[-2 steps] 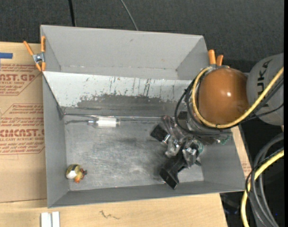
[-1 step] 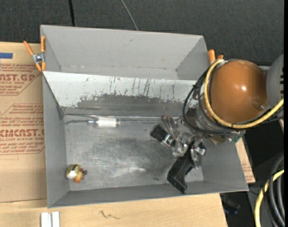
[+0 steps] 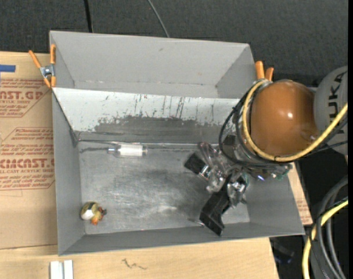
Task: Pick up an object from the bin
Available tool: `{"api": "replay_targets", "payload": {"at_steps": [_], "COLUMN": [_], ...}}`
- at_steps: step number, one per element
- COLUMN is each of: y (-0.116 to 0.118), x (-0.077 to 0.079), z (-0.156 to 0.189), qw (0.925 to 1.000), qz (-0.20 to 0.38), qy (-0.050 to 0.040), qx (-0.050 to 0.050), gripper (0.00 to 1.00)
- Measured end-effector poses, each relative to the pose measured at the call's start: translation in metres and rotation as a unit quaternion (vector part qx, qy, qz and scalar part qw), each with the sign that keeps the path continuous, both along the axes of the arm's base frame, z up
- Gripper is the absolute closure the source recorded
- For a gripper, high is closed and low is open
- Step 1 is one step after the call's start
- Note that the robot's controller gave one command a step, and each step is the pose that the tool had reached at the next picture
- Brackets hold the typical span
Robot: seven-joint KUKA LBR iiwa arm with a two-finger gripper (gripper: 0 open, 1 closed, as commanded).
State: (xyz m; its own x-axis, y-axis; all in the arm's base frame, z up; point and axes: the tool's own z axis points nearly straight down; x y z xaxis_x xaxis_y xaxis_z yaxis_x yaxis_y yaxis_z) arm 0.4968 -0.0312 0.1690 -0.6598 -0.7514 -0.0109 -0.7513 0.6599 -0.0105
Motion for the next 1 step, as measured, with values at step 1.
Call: {"api": "replay_targets", "payload": {"at_steps": [1], "y": [-0.0599], "x": [-0.0121], "z": [0.1546], "qw": [0.9908], "qz": [0.136], "qy": [0.0043], "qx": [-0.002], "gripper": [1.00]}}
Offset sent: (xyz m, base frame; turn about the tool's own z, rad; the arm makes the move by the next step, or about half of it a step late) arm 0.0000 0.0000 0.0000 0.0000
